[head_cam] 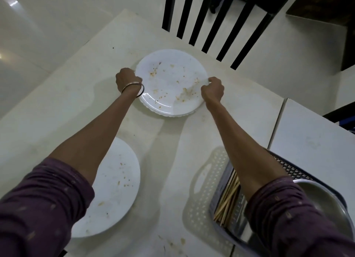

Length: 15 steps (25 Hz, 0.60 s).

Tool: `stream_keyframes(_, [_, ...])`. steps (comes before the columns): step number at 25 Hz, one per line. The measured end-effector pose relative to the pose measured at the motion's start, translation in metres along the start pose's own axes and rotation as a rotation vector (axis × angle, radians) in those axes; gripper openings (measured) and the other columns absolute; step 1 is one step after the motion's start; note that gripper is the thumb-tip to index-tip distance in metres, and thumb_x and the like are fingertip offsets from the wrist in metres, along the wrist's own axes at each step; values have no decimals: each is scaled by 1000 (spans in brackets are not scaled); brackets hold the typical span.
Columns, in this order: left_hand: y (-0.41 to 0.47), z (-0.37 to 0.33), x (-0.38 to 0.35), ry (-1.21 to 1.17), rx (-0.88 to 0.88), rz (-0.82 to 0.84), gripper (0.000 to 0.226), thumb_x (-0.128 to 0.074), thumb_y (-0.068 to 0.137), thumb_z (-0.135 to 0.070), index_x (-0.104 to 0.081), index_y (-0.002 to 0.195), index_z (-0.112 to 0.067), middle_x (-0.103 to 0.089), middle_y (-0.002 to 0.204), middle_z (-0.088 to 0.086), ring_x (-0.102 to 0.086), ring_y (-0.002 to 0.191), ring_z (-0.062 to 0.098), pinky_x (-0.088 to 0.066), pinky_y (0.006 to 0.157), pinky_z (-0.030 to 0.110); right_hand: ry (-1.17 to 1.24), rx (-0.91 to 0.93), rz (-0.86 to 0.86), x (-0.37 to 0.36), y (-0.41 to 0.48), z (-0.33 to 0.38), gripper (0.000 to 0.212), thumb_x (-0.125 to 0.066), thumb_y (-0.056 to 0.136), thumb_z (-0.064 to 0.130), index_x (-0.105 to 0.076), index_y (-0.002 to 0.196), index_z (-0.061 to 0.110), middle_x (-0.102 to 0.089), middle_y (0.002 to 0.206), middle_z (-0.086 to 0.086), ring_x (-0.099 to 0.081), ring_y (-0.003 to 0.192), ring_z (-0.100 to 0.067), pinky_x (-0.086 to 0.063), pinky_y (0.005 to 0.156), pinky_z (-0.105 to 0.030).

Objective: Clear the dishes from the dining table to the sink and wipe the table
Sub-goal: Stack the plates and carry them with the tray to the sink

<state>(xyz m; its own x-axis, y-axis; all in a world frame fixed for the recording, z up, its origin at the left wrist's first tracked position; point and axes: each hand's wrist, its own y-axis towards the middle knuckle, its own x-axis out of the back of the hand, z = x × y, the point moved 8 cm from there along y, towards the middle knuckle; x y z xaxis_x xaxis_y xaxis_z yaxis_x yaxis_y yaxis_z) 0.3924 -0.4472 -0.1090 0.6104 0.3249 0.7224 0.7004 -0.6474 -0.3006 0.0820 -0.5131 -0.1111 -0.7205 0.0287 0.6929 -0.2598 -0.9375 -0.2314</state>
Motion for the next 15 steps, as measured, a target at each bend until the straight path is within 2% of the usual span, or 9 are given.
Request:
stream_keyframes(3, [-4, 24, 8, -299, 132, 69, 41, -77, 75, -4, -68, 114, -4, -68, 119, 13, -66, 104, 25, -50, 88, 24, 145, -82, 26, 1, -10, -7, 39, -51, 83, 1, -62, 120, 5, -64, 120, -12, -61, 109, -26, -47, 82, -24])
stream_keyframes(5, [-20, 50, 21, -497, 203, 135, 43, -77, 72, 3, -68, 114, -1, -69, 115, 15, -67, 95, 27, -53, 87, 29, 223, -80, 40, 5, -34, -10, 42, -52, 78, -1, -66, 118, 7, -68, 109, -7, -64, 96, -19, -50, 71, -20])
stream_keyframes(8, [-54, 96, 68, -570, 168, 162, 46, -75, 75, 2, -64, 120, -1, -67, 109, 12, -65, 91, 26, -54, 80, 33, 278, 17, 75, 6, -94, -15, 39, -57, 78, 1, -67, 113, 14, -64, 89, 8, -59, 73, 1, -46, 56, -9])
stream_keyframes(10, [-84, 135, 111, -539, 145, 99, 47, -73, 77, 2, -62, 122, 0, -64, 107, 8, -67, 80, 18, -55, 69, 24, 254, 76, 156, -7, -145, -17, 37, -61, 80, 1, -66, 114, 15, -66, 93, 4, -62, 75, -2, -49, 65, -9])
stream_keyframes(12, [-118, 188, 146, -502, 185, 56, 46, -69, 78, 6, -60, 123, 4, -64, 109, 12, -69, 66, 8, -55, 58, 17, 192, 115, 274, -32, -198, -20, 36, -63, 83, 1, -65, 117, 12, -69, 107, -8, -65, 92, -18, -51, 83, -23])
stream_keyframes(13, [-134, 216, 158, -480, 234, 50, 45, -68, 78, 8, -59, 123, 6, -64, 113, 16, -71, 72, 13, -57, 66, 22, 173, 118, 331, -45, -222, -23, 35, -63, 84, 1, -64, 118, 10, -68, 111, -11, -64, 98, -23, -50, 86, -28])
stream_keyframes(15, [-156, 266, 170, -428, 347, 32, 46, -67, 80, 8, -58, 125, 7, -62, 124, 23, -67, 101, 31, -53, 93, 42, 170, 111, 429, -65, -259, -30, 36, -61, 87, 1, -63, 121, 10, -66, 114, -11, -63, 99, -23, -50, 86, -30])
